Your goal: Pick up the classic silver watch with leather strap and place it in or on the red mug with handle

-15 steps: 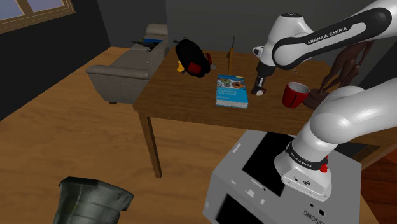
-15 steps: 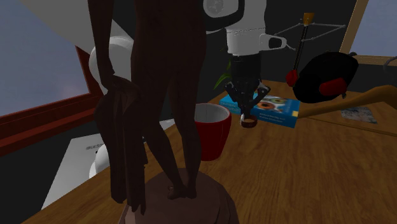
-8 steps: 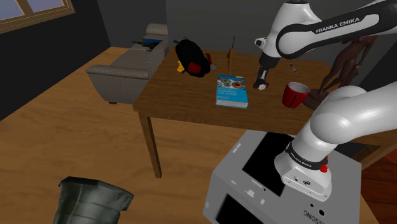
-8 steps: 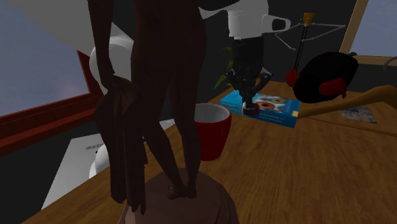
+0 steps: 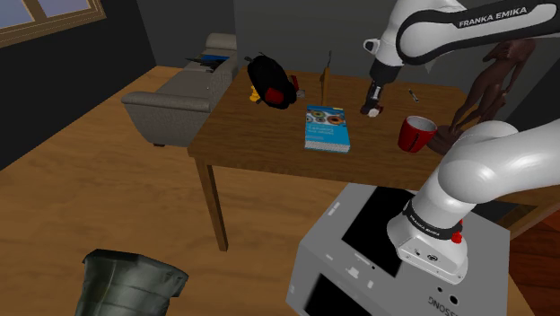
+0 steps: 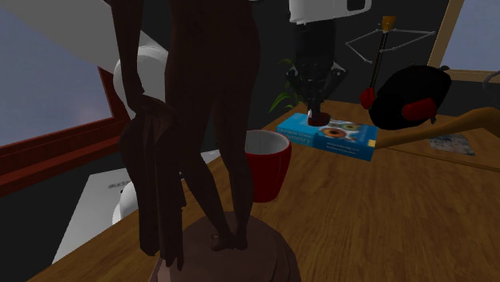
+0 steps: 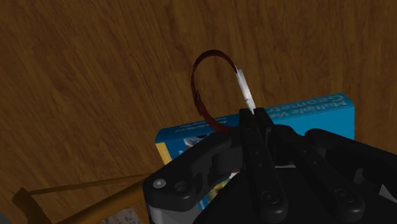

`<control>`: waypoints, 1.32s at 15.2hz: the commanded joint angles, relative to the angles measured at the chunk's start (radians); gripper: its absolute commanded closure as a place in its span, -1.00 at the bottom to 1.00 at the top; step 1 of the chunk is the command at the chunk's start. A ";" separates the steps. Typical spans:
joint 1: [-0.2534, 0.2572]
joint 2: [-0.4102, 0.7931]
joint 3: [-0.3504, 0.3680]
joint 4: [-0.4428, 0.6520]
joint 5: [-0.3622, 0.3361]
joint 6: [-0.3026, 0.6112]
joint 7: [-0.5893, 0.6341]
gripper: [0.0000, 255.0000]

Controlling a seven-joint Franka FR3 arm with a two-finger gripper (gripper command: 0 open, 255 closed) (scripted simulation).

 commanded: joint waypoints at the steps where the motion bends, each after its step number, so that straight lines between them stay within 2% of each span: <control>1: 0.002 -0.009 0.004 0.022 0.006 -0.031 -0.004 1.00; 16: 0.020 -0.039 0.045 0.203 0.049 -0.241 -0.015 1.00; 20: -0.033 -0.202 0.027 0.146 0.016 -0.344 -0.067 1.00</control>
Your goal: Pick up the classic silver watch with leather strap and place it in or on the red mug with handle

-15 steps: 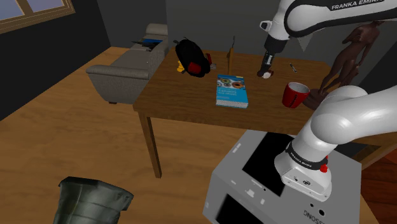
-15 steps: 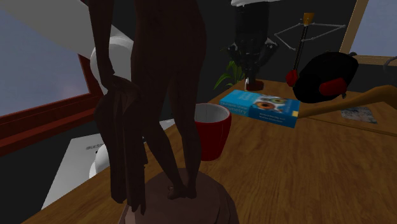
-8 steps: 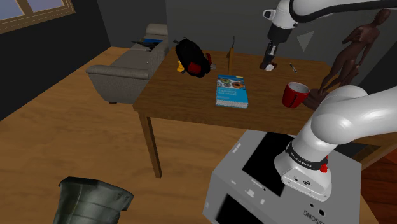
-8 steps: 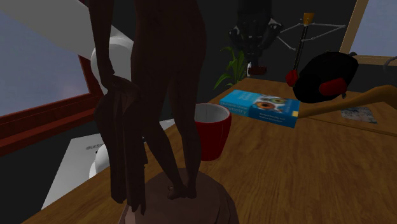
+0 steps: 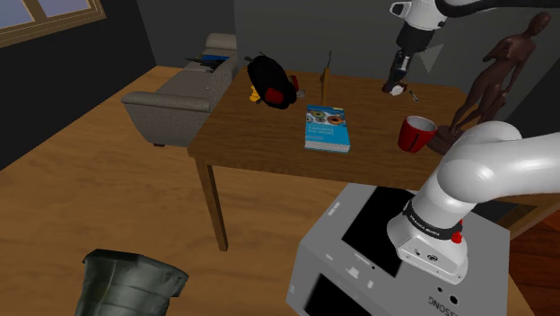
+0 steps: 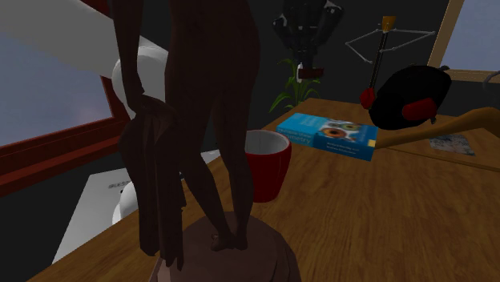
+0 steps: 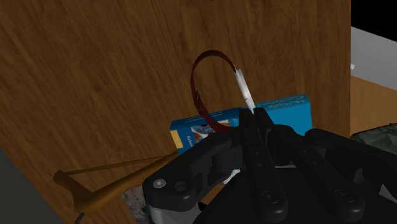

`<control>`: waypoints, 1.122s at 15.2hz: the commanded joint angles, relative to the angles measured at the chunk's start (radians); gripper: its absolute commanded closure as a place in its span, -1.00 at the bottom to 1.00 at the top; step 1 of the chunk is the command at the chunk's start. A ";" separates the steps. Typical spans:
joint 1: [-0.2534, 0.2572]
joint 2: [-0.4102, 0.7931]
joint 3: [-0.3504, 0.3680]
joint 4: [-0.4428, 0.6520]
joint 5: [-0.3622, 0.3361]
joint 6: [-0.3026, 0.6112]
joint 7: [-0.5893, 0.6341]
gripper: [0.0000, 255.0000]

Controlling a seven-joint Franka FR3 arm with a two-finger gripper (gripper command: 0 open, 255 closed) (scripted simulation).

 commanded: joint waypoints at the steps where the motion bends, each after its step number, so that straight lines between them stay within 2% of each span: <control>1: -0.028 -0.073 -0.015 -0.017 -0.019 -0.054 -0.032 1.00; 8: -0.127 -0.314 -0.063 -0.051 -0.082 -0.251 -0.148 1.00; 17: -0.158 -0.365 -0.109 -0.186 -0.128 -0.170 -0.149 1.00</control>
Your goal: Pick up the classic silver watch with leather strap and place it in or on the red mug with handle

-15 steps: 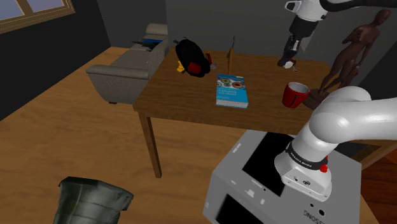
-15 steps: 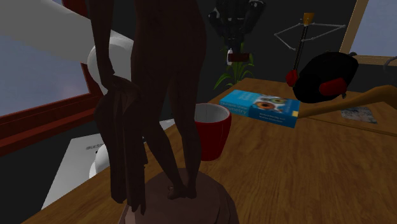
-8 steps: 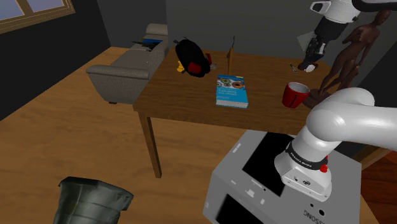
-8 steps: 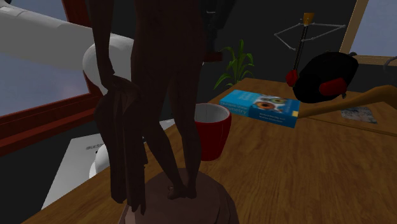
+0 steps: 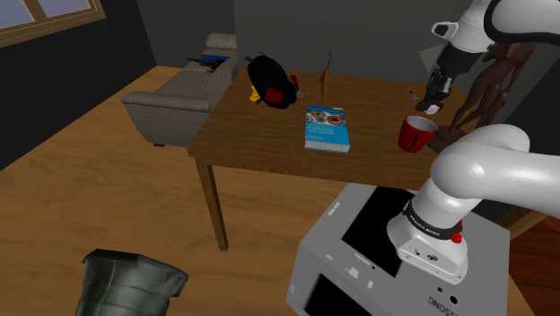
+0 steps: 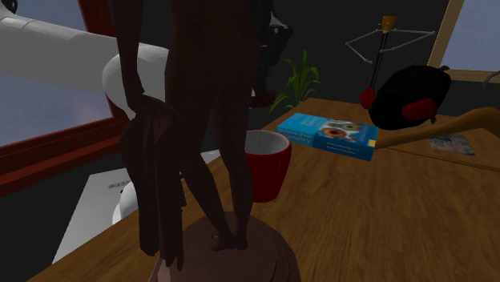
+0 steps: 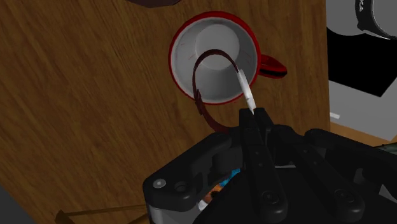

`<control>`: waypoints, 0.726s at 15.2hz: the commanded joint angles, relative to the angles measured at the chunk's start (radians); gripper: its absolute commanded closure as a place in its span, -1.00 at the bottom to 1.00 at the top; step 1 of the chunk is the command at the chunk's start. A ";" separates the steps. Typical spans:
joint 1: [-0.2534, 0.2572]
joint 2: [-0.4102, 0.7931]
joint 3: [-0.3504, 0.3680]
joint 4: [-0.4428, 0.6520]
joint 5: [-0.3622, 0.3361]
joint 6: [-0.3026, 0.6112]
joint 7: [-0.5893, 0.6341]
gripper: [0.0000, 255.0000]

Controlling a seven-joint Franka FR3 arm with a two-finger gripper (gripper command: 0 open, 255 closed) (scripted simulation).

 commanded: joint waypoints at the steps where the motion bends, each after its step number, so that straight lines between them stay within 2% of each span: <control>1: -0.009 -0.014 -0.010 -0.030 -0.010 0.015 -0.001 1.00; 7: -0.036 -0.038 -0.049 -0.115 -0.049 0.073 -0.003 1.00; 11: -0.039 -0.040 -0.053 -0.124 -0.054 0.080 -0.004 1.00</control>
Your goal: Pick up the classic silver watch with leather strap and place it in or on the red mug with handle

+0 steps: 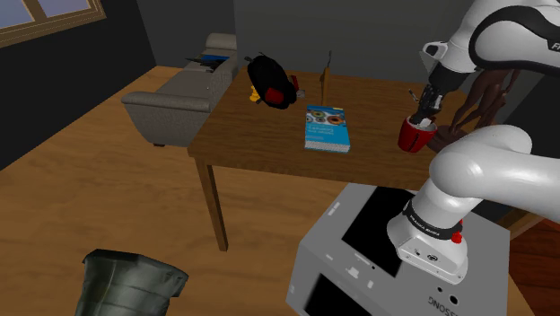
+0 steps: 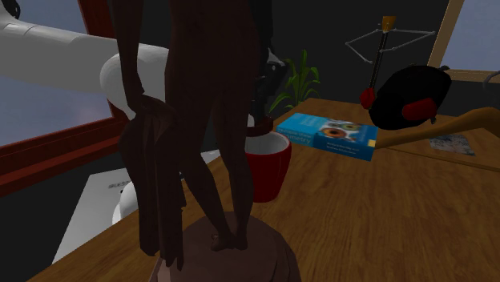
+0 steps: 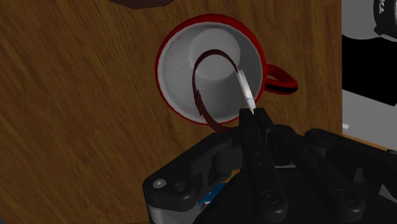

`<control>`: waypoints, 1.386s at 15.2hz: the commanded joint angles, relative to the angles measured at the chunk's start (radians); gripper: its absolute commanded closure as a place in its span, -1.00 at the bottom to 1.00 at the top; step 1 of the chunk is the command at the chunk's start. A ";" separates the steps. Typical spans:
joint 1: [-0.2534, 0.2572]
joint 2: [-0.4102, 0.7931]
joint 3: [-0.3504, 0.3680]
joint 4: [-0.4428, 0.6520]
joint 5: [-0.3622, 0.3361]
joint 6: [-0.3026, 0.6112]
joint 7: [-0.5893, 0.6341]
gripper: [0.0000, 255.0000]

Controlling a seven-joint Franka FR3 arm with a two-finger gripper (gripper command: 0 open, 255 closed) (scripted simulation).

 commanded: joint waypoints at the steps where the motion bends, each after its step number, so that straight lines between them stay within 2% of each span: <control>1: 0.000 -0.001 0.000 -0.002 0.000 0.001 0.001 1.00; 4: 0.000 -0.001 0.000 -0.001 0.000 0.001 0.001 1.00; 5: 0.000 -0.001 0.000 -0.001 0.000 0.001 0.001 -1.00; 10: 0.000 -0.001 0.000 -0.001 0.000 0.001 0.001 -1.00; 14: 0.033 0.016 0.065 0.125 0.063 -0.107 0.000 -1.00; 21: 0.033 0.016 0.065 0.125 0.063 -0.107 0.000 -1.00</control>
